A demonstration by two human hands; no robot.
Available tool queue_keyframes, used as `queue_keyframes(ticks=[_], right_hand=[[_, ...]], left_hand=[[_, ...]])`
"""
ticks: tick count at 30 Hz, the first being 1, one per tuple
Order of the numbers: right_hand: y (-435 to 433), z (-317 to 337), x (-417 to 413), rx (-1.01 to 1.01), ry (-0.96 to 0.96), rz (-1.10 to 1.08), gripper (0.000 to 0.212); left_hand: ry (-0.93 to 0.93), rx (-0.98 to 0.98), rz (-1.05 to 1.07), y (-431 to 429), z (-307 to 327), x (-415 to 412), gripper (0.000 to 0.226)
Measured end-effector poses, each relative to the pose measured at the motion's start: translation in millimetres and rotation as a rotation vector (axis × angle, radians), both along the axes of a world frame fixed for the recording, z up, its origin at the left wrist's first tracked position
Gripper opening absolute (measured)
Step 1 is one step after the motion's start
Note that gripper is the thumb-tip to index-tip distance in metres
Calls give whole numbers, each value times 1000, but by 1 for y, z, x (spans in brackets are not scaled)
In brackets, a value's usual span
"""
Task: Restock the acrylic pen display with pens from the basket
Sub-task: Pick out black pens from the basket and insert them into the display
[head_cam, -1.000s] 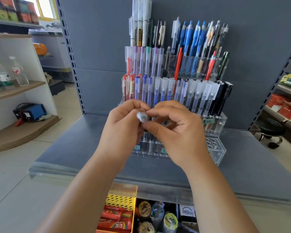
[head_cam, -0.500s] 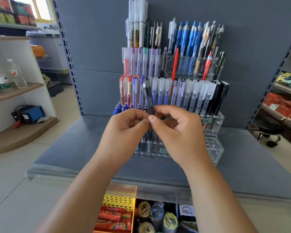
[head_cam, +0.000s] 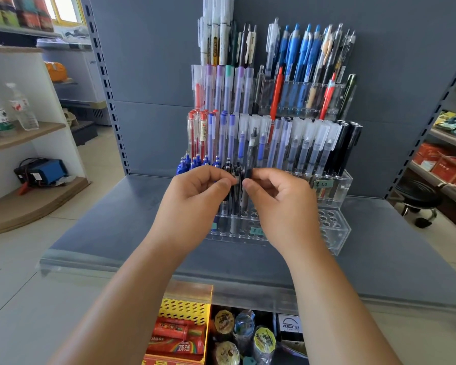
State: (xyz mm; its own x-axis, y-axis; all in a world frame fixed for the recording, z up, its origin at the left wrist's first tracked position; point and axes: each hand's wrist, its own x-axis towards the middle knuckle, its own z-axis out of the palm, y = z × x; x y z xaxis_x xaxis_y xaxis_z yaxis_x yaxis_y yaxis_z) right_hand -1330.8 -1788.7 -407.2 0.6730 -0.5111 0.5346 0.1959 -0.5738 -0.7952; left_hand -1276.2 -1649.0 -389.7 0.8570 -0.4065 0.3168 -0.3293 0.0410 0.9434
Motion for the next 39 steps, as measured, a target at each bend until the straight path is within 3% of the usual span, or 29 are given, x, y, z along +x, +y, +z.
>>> queue_keyframes(ticks=[11, 25, 31, 34, 39], right_hand=[[0, -3, 1, -121, 53, -77, 16], [2, -3, -3, -166, 346, -111, 5], [4, -3, -5, -220, 426, -112, 16], [7, -2, -15, -226, 426, -134, 31], [34, 0, -49, -429, 391, -102, 17]], left_hand=[[4, 37, -12, 2, -1, 0, 20], [0, 79, -32, 2, -3, -2, 22], [-13, 92, -23, 1, -6, -5, 21], [-58, 123, 13, 3, -7, -12, 22], [-223, 274, -2, 20, -19, -36, 19]])
